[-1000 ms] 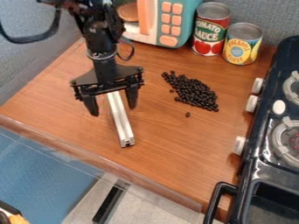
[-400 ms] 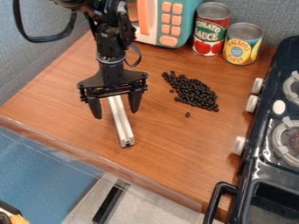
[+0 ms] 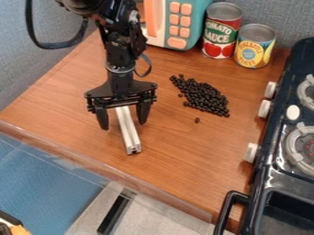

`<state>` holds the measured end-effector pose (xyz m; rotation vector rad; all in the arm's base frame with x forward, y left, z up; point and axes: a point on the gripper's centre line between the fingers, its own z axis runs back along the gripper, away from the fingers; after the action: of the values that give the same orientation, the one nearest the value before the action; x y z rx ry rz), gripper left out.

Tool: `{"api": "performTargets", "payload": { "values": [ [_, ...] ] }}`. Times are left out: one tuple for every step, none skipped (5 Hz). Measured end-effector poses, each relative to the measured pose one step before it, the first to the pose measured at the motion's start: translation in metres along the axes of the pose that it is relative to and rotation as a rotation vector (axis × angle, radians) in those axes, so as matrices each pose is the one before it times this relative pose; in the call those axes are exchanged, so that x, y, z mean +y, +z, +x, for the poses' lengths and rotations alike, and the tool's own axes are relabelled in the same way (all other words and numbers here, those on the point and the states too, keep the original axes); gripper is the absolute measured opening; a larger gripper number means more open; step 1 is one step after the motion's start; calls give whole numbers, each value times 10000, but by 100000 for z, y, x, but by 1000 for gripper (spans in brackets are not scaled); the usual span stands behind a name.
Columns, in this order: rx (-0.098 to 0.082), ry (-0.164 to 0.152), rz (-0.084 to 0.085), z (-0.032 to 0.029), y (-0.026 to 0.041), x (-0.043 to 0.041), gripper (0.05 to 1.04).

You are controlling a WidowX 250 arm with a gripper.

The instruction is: Sweep into pile

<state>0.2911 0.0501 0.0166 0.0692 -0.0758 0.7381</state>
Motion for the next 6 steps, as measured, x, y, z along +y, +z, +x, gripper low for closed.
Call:
{"api": "performTargets", "payload": {
  "values": [
    [134,62,7,-66,117,-80,660],
    [260,-100,-1,-365,43,80,381],
    [667,-111,-347,-761,1097,340,368],
    [122,59,-834,-312,2824,-1157,368],
    [106,569,-502,231,1493,-1611,368],
    [56,288,-168,-329,-89,-2835,368]
  ]
}}
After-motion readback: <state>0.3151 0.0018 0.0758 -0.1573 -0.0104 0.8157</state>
